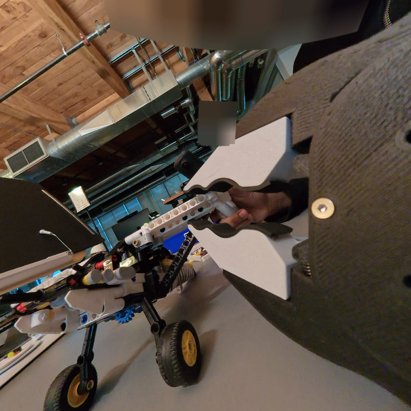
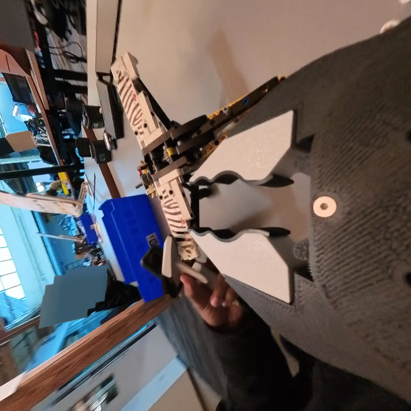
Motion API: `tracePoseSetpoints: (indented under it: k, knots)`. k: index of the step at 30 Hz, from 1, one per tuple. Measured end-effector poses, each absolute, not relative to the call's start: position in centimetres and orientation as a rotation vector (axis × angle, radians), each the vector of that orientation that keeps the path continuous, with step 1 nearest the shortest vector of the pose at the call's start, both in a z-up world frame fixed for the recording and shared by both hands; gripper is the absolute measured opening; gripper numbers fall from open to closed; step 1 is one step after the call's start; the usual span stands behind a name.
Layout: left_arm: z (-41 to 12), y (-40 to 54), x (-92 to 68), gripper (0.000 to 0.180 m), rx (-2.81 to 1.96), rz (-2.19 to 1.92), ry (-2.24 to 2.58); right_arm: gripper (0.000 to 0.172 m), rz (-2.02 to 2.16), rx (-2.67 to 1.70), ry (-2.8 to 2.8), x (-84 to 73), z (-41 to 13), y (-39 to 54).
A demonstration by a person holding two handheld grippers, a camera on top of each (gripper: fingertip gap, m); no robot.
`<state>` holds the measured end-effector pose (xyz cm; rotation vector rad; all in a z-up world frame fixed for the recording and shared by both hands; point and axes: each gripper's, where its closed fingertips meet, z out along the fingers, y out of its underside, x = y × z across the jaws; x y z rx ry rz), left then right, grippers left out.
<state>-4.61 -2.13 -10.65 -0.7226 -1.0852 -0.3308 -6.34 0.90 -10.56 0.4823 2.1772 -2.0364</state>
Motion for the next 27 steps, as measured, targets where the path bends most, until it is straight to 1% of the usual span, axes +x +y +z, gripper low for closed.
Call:
tracePoseSetpoints:
  k: [6,9,14,23,24,25,27]
  knots:
    - [-10.7,-2.1,-4.6,0.02,-0.726,-0.338,-1.086,0.027,-2.098,0.128,2.774,-5.5,-12.2,-0.3]
    - [-10.7,-2.0,-4.6,0.02,-0.726,-0.342,-1.085,0.025,-2.079,-0.025,2.903,-4.5,-12.9,-1.2]
    - [-10.7,-2.0,-4.5,0.02,-0.73,-0.347,-1.082,0.024,-2.114,-0.101,2.964,-4.2,-12.6,-1.5]
    - [-10.7,-1.8,-4.4,0.02,-0.74,-0.358,-1.077,0.014,-2.142,-0.315,3.137,-3.7,-12.4,-1.8]
    - [-10.7,-1.7,-4.4,0.02,-0.741,-0.359,-1.076,0.016,-2.158,-0.337,3.104,-3.3,-12.4,-2.0]
    - [-10.7,-1.7,-4.4,0.02,-0.743,-0.358,-1.076,0.023,-2.194,-0.334,3.02,-2.7,-12.2,-2.2]
    - [-10.6,-1.8,-4.4,0.02,-0.74,-0.353,-1.075,0.029,-2.261,-0.236,2.755,-1.5,-11.3,-2.5]
